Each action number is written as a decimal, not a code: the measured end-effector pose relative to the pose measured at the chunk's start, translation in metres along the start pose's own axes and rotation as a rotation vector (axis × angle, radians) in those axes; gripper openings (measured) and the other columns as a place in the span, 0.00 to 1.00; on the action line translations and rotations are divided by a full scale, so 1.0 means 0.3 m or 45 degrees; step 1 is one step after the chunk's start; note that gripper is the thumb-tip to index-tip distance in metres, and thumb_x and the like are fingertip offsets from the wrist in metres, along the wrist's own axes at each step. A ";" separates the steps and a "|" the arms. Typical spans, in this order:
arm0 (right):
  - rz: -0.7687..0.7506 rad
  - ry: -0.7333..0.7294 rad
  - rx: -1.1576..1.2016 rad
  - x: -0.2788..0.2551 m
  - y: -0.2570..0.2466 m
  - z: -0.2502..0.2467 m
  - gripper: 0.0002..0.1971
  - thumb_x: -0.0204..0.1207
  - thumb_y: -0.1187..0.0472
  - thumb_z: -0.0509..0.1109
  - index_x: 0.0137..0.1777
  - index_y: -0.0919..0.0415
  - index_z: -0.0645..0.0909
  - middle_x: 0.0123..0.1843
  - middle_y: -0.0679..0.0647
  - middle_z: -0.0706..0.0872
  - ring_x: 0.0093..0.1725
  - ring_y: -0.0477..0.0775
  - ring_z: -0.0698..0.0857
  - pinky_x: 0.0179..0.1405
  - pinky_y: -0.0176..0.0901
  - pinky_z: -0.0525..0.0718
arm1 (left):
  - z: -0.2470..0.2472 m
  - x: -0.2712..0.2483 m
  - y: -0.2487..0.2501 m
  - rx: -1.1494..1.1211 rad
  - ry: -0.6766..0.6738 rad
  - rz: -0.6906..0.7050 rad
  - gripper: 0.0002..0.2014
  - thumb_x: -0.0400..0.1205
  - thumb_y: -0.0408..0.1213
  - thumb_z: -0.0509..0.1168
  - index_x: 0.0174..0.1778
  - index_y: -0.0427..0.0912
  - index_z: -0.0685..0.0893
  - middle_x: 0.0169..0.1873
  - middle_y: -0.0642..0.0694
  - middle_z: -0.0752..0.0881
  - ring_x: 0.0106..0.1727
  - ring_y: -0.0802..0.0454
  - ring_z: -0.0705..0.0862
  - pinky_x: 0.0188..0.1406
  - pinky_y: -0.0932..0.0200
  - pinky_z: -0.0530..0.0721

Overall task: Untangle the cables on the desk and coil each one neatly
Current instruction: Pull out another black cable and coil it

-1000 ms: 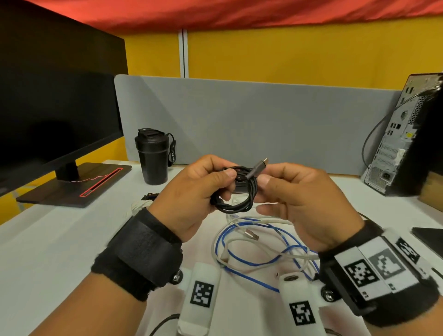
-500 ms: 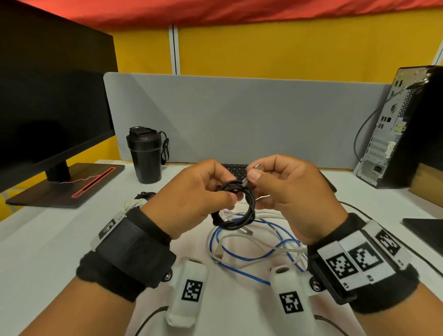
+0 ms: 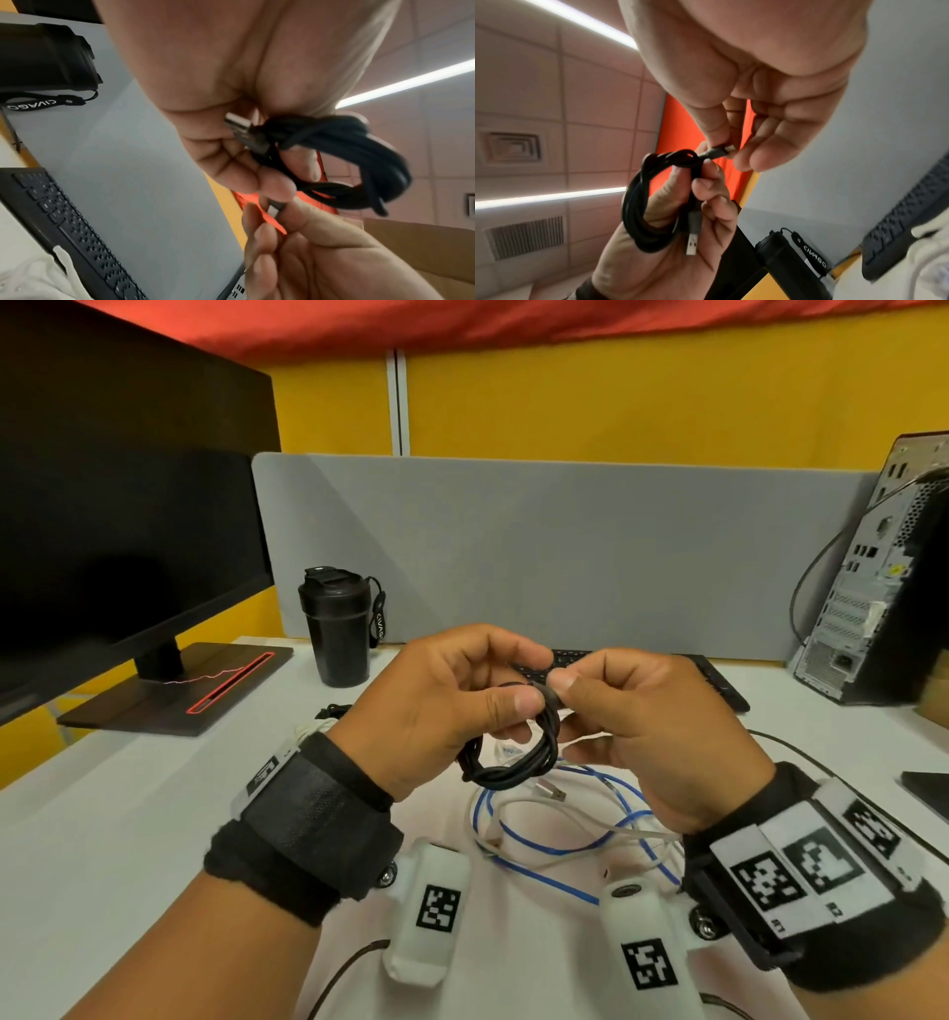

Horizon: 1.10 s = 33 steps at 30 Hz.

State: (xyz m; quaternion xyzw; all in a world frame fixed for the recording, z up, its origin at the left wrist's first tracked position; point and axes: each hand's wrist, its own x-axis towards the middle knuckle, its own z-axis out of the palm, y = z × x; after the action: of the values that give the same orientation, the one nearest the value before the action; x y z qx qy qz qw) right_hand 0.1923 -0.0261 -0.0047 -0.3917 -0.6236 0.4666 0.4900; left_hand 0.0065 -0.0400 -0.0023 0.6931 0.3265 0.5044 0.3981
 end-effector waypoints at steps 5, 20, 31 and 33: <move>0.047 0.015 0.095 0.002 0.005 0.003 0.08 0.82 0.57 0.69 0.50 0.58 0.89 0.47 0.61 0.92 0.41 0.58 0.89 0.41 0.50 0.88 | 0.023 0.010 -0.026 0.114 0.108 0.041 0.11 0.81 0.27 0.70 0.57 0.44 0.88 0.46 0.47 0.93 0.41 0.51 0.90 0.43 0.63 0.87; 0.159 -0.072 0.483 0.021 0.009 -0.016 0.11 0.70 0.76 0.72 0.44 0.60 0.82 0.35 0.57 0.88 0.35 0.53 0.87 0.33 0.44 0.86 | 0.033 0.017 -0.052 0.257 0.200 -0.005 0.15 0.83 0.27 0.68 0.60 0.50 0.88 0.46 0.49 0.92 0.44 0.51 0.92 0.48 0.54 0.91; -0.270 0.046 -0.189 -0.012 -0.017 0.014 0.17 0.67 0.73 0.78 0.45 0.54 0.76 0.32 0.50 0.85 0.32 0.50 0.83 0.38 0.48 0.85 | 0.012 0.012 -0.022 0.117 0.026 -0.196 0.05 0.81 0.28 0.71 0.51 0.40 0.89 0.28 0.49 0.88 0.31 0.56 0.86 0.32 0.67 0.83; -0.230 0.028 -0.158 -0.014 -0.019 0.011 0.17 0.67 0.72 0.79 0.46 0.56 0.76 0.34 0.53 0.86 0.34 0.54 0.84 0.39 0.50 0.86 | 0.006 0.011 -0.017 0.151 0.008 -0.199 0.05 0.82 0.30 0.70 0.49 0.41 0.90 0.28 0.48 0.87 0.30 0.57 0.84 0.30 0.69 0.80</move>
State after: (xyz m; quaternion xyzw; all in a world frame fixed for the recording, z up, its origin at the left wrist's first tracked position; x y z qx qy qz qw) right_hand 0.1897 -0.0321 -0.0005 -0.3685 -0.6787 0.3766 0.5116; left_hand 0.0088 -0.0351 -0.0055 0.6862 0.4103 0.4537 0.3936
